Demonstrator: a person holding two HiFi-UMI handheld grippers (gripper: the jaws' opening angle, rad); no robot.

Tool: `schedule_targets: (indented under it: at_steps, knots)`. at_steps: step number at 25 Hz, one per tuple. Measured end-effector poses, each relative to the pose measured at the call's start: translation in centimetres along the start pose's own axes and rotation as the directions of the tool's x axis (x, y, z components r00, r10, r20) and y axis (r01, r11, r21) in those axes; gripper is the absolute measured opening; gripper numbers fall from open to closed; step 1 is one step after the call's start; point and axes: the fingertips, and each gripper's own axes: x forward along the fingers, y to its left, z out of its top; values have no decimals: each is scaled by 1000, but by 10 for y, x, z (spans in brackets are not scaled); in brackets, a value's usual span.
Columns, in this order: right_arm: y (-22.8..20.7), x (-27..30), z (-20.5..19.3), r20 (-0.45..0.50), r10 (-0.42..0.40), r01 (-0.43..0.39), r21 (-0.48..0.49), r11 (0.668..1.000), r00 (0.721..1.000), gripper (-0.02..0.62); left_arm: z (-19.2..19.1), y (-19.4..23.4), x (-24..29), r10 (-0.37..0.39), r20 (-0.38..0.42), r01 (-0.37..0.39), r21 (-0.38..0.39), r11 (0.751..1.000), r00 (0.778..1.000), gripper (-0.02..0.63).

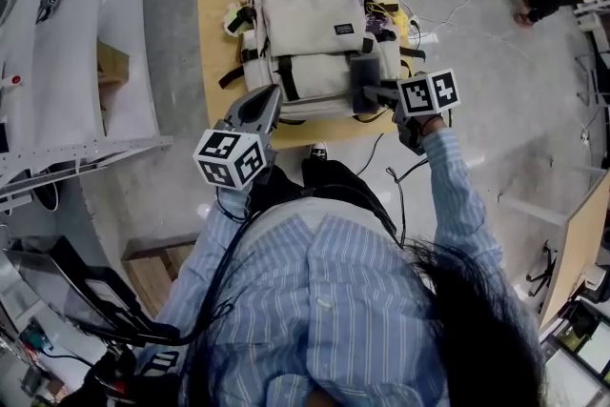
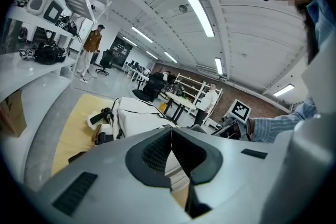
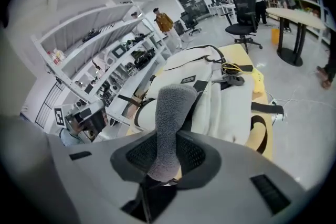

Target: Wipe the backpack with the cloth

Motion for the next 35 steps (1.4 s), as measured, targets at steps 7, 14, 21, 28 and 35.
schedule_targets:
  at_steps: [7,14,21,28,35]
  knots:
    - [-30,-32,4,-11,-30,30,21,999,999,94,5,2,9,21,13,-21,-7,1000,1000,5]
    - [-4,-25,29,5,-12,12,-25,1000,1000,94,9,24,-3,55,24,-54,-21,998,998,5]
    - [95,50,86,14,158,-155,-133,979,987,94,15,44,-23,68,24,-68,-13,998,997,5]
    - [153,132,94,-102,243,-256,-134,957,965,94,13,55,-38,77,14,-76,-15,997,997,5]
    - [132,153,73,-148,262,-267,-13,964,954,94,13,63,-41,83,15,-82,-24,996,996,5]
